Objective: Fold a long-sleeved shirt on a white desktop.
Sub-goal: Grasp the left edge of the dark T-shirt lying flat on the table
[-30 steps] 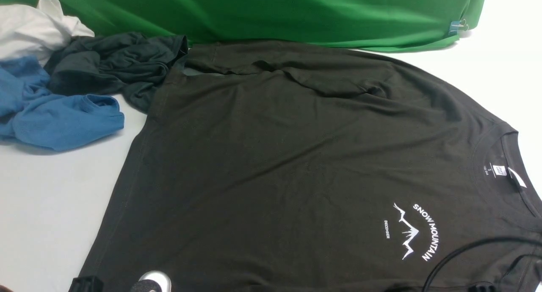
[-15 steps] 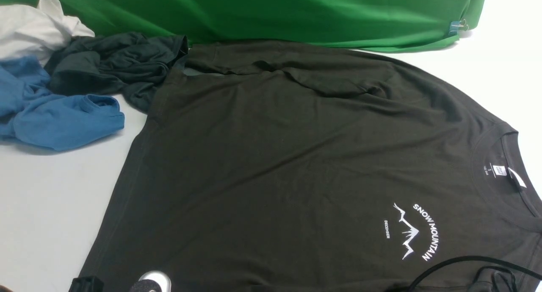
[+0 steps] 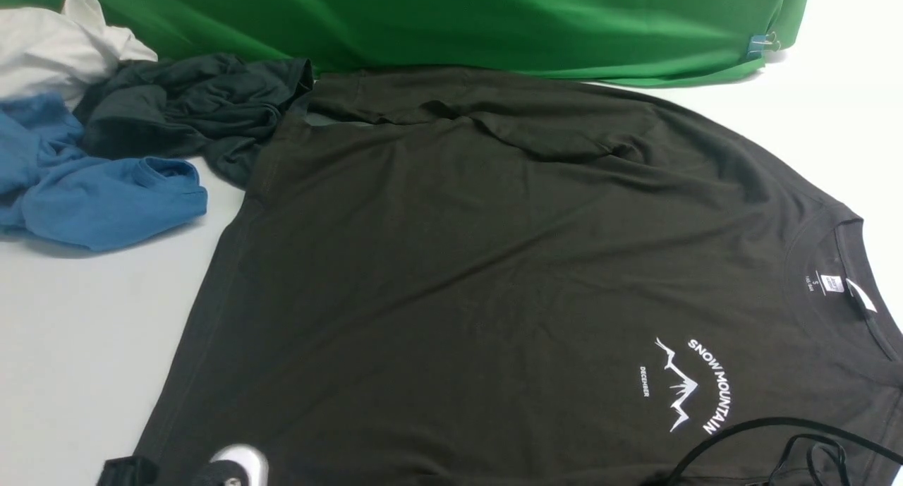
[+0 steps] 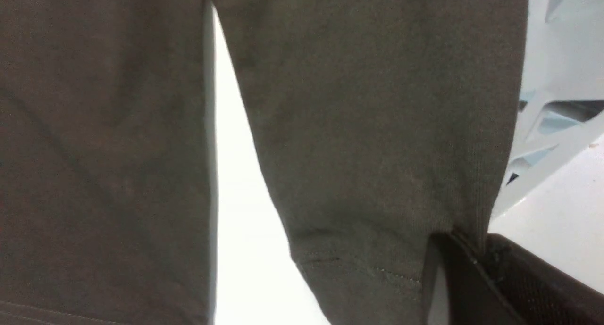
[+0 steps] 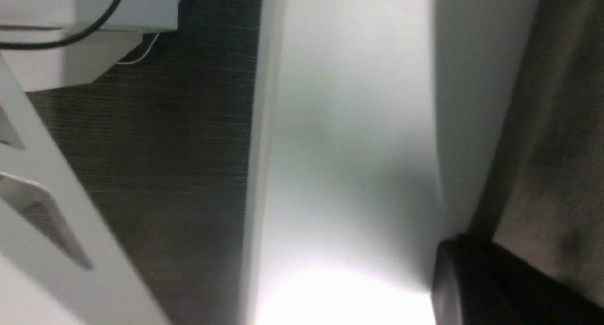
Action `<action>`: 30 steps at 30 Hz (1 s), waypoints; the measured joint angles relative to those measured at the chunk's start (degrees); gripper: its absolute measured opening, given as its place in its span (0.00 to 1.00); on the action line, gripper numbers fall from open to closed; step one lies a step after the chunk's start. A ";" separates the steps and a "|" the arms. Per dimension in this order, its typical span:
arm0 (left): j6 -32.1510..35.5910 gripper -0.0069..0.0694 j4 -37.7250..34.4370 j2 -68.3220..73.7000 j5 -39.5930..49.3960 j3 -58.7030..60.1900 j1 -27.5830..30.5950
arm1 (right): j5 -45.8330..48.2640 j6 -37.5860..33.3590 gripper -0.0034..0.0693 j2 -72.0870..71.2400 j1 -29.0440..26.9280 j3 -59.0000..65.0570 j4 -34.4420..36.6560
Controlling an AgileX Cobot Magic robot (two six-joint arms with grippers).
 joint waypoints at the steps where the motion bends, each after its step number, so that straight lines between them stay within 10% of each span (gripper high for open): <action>1: -0.05 0.13 0.00 -0.35 0.00 0.00 0.00 | 0.60 0.31 0.09 0.00 0.00 -0.10 0.16; 17: -4.13 0.13 1.90 -3.11 -0.88 -2.21 0.00 | 16.28 7.33 0.08 -11.66 -1.30 -6.39 5.27; 30: -7.22 0.13 9.46 14.71 -5.02 -12.54 3.46 | 9.97 1.65 0.08 -5.79 -20.75 -15.95 5.25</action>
